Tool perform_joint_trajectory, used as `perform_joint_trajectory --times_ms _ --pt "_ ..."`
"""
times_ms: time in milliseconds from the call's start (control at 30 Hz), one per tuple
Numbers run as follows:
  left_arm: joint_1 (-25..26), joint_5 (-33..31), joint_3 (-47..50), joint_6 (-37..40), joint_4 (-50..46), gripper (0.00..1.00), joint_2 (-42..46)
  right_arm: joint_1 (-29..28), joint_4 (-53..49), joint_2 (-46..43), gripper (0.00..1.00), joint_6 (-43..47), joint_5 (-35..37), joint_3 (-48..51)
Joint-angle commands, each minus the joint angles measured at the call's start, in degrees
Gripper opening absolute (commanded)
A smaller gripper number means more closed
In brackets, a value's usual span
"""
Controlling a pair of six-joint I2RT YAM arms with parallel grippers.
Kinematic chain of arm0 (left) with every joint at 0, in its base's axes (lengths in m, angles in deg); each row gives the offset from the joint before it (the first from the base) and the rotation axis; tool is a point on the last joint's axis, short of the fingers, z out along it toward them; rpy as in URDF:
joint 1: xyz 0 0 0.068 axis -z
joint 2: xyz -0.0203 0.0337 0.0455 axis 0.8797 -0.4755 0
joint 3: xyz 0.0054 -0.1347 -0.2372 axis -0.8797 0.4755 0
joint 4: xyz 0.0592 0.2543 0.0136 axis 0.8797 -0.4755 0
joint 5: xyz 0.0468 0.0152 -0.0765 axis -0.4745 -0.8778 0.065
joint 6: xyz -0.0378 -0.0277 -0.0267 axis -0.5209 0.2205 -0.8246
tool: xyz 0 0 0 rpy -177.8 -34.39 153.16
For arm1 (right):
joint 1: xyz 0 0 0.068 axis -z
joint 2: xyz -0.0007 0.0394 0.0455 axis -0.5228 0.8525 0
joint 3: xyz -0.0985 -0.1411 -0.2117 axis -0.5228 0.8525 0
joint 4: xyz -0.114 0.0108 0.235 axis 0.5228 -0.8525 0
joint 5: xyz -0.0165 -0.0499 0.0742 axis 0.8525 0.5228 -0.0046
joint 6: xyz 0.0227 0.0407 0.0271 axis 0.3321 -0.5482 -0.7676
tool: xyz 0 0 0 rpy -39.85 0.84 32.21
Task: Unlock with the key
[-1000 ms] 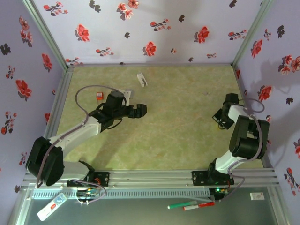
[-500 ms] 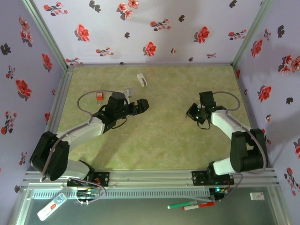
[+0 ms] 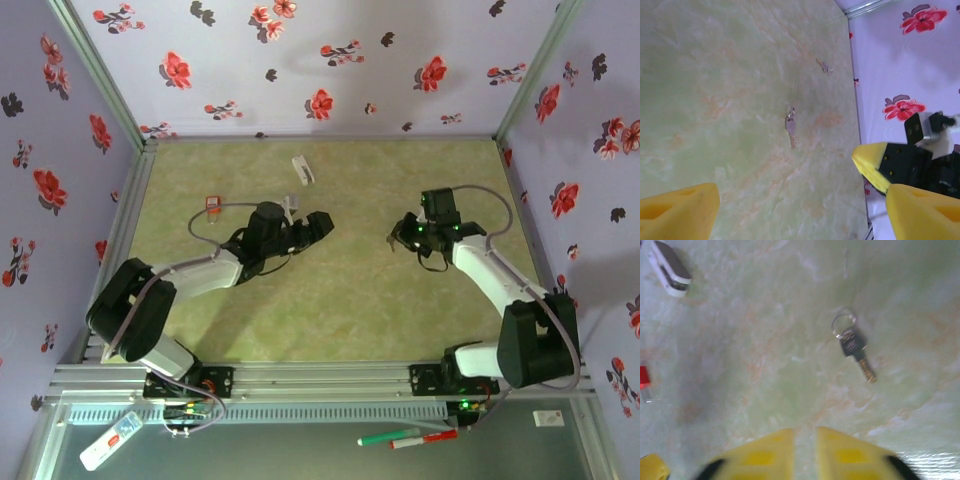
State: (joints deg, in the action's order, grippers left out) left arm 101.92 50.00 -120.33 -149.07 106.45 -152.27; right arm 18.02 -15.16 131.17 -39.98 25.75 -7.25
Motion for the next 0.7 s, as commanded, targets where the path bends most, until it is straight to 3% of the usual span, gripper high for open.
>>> perform_joint_trajectory --times_ms 0,200,667 --pt "0.3 -1.0 -2.7 2.5 -2.4 0.87 2.5 0.1 -6.7 6.4 0.47 8.8 5.6 -4.9" --pt "1.1 -6.1 -3.0 11.1 -14.1 0.89 9.3 -0.3 -10.7 18.8 0.53 19.3 6.5 -13.9" --pt "1.3 -11.8 0.0 15.8 -21.6 0.90 15.7 -6.4 -19.7 32.6 0.48 16.7 17.2 -27.7"
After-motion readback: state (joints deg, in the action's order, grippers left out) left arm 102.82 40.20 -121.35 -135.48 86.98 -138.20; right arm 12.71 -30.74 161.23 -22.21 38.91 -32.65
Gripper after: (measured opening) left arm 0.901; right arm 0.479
